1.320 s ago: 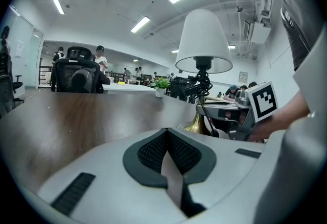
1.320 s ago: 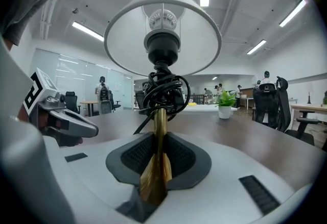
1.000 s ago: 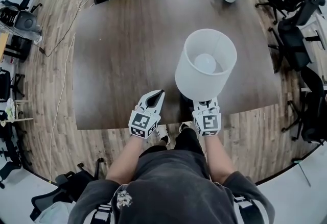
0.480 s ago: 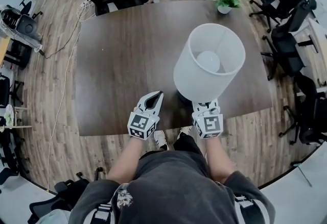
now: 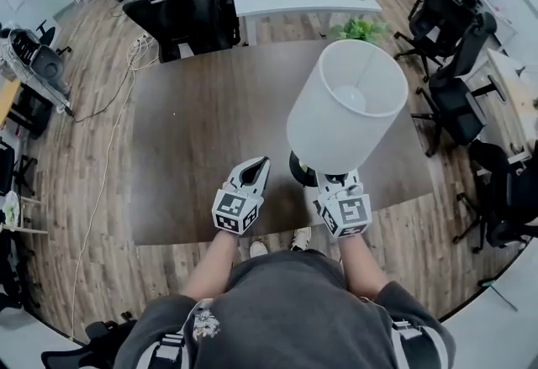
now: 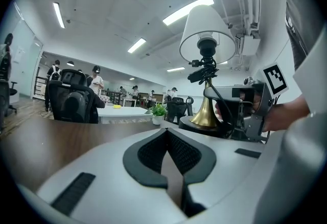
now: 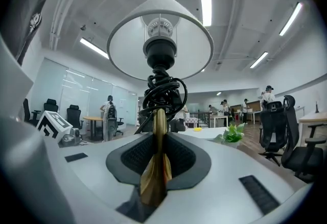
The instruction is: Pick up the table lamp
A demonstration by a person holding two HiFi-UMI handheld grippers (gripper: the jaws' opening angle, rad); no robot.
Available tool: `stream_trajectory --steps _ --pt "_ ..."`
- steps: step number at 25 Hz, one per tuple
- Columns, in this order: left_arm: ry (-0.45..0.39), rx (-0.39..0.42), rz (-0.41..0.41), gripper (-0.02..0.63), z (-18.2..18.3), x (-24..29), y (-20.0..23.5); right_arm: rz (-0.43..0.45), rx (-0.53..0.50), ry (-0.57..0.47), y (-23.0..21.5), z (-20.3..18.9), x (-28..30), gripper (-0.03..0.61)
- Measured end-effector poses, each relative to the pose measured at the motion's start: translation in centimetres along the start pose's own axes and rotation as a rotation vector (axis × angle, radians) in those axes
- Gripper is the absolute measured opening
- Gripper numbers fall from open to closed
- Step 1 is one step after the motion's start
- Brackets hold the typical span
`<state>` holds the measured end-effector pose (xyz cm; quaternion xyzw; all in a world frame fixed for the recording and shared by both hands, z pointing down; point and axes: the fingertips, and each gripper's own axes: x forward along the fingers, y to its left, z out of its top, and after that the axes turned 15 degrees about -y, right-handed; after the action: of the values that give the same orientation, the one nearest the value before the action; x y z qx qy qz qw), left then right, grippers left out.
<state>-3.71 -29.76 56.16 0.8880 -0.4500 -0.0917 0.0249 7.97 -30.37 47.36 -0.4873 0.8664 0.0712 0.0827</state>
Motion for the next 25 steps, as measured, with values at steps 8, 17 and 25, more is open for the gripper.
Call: stream_trajectory --steps 8,17,25 --pt "-0.052 0.029 -0.018 0.008 2.9 3.0 -0.6 0.007 0.012 -0.040 -2.0 4.0 1.3 0.095" --pt "-0.116 0.060 -0.020 0.008 6.1 5.6 -0.1 0.027 0.032 -0.066 -3.7 6.1 3.0 0.095" --pt "-0.129 0.062 -0.022 0.008 6.5 6.4 0.1 0.029 0.033 -0.085 -4.6 6.9 4.1 0.095"
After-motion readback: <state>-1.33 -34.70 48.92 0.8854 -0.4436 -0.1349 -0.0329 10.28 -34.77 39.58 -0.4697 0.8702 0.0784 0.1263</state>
